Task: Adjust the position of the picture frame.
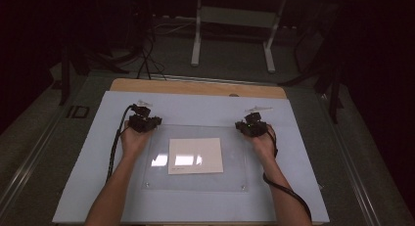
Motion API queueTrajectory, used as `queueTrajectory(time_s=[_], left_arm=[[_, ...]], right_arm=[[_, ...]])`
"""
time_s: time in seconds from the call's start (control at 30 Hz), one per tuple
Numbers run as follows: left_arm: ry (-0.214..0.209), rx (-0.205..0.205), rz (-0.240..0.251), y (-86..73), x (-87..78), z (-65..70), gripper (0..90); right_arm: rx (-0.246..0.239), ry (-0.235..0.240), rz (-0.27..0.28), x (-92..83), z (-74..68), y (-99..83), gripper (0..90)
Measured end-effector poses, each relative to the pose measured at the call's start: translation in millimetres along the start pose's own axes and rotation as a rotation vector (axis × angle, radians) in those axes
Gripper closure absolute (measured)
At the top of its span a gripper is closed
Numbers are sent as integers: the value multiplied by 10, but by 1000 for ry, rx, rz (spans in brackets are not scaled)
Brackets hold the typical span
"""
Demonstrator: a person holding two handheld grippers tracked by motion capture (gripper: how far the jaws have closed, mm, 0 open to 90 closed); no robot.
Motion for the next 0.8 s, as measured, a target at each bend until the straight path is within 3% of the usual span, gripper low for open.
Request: queueTrajectory(time_s=[0.03,0.07,0.27,0.37,0.5,0.8], left_arm=[[0,0,0,0,0,0,819],[22,-1,0,4,3,3,821],[23,-12,21,18,-38,45,822],[19,21,0,-50,-31,124,826],[19,16,6,-47,-22,120,825],[20,5,16,-37,-7,112,823]], right_arm=[[0,0,0,0,0,0,843],[43,19,43,32,28,-71,840],[11,-6,43,-44,28,-10,841],[33,-4,24,-17,91,-24,841],[52,-20,37,13,106,-65,841],[29,-34,45,1,90,-80,844]])
Point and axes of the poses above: each handheld gripper's, and its own axes: x roughly forward along the jaws, y roughly out of its top, z roughly to its right, the point moved 10 cm from there along x, roughly forward along the jaws, and after that the axes turned 3 degrees about y, right-handed, at the moved point
